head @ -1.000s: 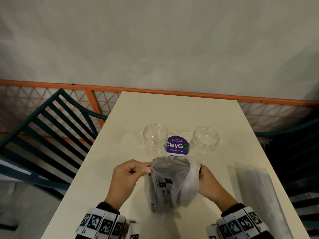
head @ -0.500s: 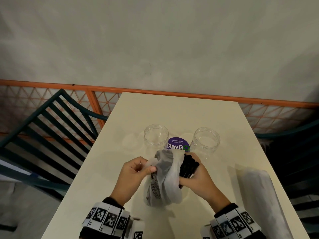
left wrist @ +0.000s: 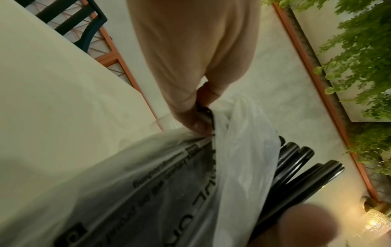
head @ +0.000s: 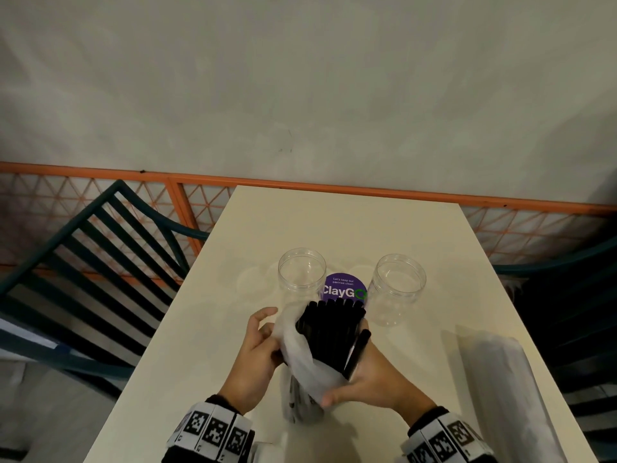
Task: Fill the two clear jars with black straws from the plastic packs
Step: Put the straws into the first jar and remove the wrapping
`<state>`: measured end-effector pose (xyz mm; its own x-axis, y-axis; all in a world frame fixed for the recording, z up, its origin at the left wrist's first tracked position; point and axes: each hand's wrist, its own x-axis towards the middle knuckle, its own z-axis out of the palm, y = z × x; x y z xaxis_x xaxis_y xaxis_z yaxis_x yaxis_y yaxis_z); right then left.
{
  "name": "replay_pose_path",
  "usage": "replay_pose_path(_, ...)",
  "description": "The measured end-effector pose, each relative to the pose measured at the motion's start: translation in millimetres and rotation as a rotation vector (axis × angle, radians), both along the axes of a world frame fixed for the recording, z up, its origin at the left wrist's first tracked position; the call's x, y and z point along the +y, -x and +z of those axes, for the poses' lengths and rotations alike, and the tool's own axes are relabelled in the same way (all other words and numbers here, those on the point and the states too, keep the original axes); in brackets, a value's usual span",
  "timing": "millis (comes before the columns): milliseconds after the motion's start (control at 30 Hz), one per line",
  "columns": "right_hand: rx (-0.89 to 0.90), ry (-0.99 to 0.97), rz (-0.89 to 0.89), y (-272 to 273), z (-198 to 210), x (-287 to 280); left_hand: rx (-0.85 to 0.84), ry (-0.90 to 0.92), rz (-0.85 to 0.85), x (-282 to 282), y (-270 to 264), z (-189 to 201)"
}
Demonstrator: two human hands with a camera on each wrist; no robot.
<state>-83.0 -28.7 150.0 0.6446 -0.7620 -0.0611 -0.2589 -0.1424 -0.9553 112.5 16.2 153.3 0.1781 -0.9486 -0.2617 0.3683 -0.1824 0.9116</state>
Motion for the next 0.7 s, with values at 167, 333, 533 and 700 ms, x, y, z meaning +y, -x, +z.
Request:
replay_pose_path(167, 0.055, 0.003, -0.007, -2, -12, 1, 0.041, 0.043, -0.145, 4, 0, 11)
replay_pose_path(333, 0.015, 0.033, -0.018, -4, -7, -5, -0.177, 0.030, -0.116, 1, -3, 8)
replay_pose_path(533, 0.218, 0.018, 0.091, 0, -19, -12, 0.009, -0.068, 0.054, 4, -5, 3)
replay_pose_path(700, 0.344, 0.044, 0.216, 1, -23, -10, 0.013, -0.059, 0.074, 6, -10, 9)
